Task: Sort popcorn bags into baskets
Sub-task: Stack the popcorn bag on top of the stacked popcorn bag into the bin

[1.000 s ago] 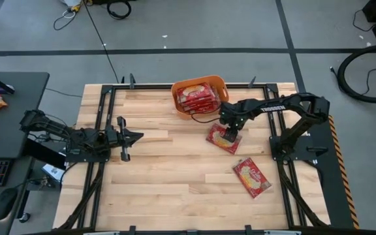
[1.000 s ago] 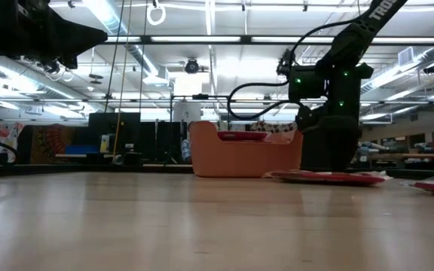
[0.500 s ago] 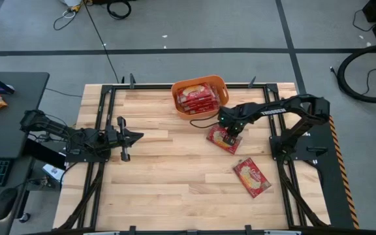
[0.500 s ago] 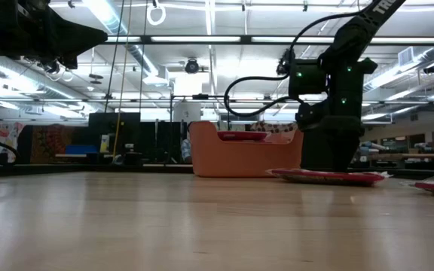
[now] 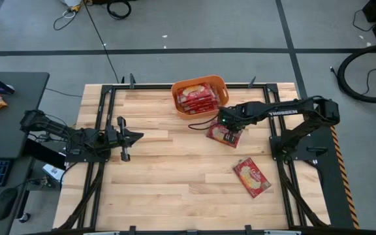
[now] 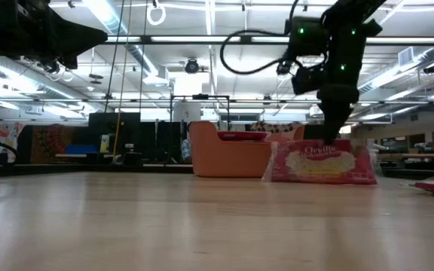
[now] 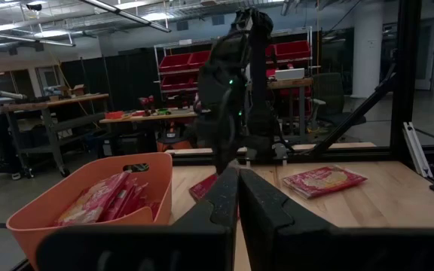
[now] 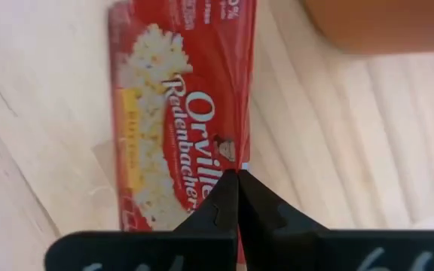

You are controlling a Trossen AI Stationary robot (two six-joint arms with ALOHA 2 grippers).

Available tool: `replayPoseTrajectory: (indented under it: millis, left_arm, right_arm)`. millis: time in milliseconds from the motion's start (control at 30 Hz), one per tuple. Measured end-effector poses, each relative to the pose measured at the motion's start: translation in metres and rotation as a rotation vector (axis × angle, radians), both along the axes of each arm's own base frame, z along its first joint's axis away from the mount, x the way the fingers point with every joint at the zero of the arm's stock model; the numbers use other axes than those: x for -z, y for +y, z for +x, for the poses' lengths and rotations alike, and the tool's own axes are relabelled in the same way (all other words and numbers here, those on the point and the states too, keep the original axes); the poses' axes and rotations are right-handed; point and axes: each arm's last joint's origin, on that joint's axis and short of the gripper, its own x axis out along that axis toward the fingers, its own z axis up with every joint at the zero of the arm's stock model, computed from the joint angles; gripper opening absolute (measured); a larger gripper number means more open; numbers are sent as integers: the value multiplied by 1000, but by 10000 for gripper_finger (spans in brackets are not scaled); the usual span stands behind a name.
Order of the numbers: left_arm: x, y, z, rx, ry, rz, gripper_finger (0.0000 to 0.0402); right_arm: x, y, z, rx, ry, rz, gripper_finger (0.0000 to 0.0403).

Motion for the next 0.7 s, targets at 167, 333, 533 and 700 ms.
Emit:
replayPoseTrajectory:
  millis: [167, 333, 533, 700]
  left_arm:
    - [0, 0, 0, 0, 0, 0, 18]
    - [0, 0, 0, 0, 0, 0, 18]
    - [0, 0, 0, 0, -1, 0, 18]
    - [0, 0, 0, 0, 1, 1, 18]
  right_arm:
    - [-19, 7, 5, -34, -61, -64, 2]
    - [-32, 12, 14, -105, -76, -132, 2]
    - [-49, 14, 19, -138, -89, -201, 1]
    - [-59, 13, 21, -154, -98, -231, 1]
